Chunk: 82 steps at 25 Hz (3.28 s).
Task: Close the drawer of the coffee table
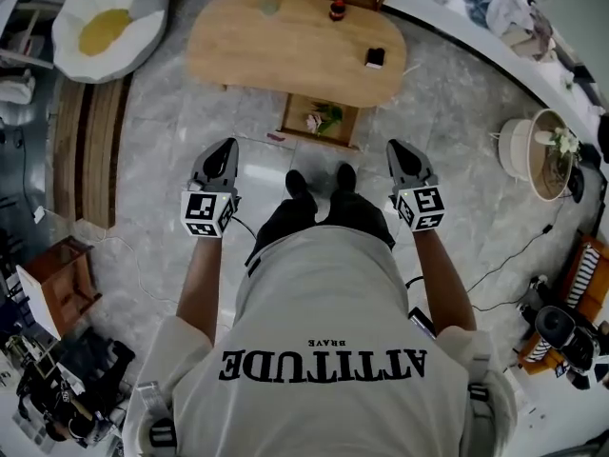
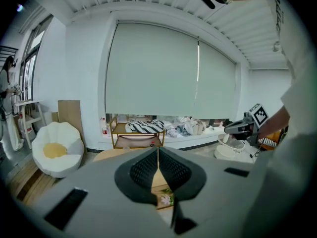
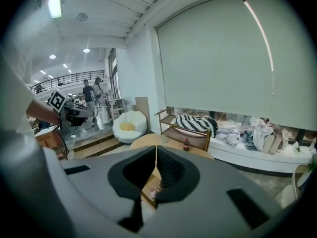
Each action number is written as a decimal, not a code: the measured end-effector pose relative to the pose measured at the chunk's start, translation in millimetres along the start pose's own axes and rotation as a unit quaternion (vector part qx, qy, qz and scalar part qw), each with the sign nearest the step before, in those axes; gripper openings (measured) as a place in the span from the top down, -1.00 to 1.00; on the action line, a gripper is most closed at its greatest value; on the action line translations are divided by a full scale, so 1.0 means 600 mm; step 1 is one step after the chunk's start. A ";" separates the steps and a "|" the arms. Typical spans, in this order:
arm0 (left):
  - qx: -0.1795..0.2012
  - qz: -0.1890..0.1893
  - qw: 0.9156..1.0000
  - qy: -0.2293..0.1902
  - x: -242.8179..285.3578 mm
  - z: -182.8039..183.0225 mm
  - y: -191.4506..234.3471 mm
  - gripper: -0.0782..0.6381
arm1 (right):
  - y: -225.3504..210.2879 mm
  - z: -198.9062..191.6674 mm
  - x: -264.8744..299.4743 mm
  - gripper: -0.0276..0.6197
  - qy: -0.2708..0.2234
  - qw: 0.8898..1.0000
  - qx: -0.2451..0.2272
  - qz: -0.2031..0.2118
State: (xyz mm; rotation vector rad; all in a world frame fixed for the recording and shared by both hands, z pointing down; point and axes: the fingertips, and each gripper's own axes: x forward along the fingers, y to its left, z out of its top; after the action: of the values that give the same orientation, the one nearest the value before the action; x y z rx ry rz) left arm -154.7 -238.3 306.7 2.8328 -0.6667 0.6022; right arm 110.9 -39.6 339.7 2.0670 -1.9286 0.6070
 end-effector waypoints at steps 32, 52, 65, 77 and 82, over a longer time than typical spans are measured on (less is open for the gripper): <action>-0.036 0.004 0.998 0.057 0.148 -0.213 -0.063 0.72 | -0.002 -0.194 0.129 0.85 0.086 0.994 -0.005 0.068; -0.099 0.036 0.989 0.099 0.243 -0.465 -0.076 0.72 | -0.031 -0.482 0.271 0.85 0.148 0.986 0.070 0.036; -0.134 0.035 0.982 0.131 0.314 -0.643 -0.057 0.72 | -0.054 -0.652 0.322 0.85 0.189 0.976 0.110 0.008; -0.170 0.038 0.976 0.132 0.378 -0.754 -0.050 0.72 | -0.081 -0.787 0.353 0.85 0.210 0.969 0.129 0.001; -0.158 0.038 0.977 0.141 0.408 -0.787 -0.038 0.72 | -0.083 -0.846 0.361 0.85 0.230 0.964 0.134 -0.001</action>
State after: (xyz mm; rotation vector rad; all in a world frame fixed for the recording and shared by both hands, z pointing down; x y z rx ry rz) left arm -106.8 -194.9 835.2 2.3793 -0.7454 0.8116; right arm 102.2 2.7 892.0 1.8481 -1.6423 1.2808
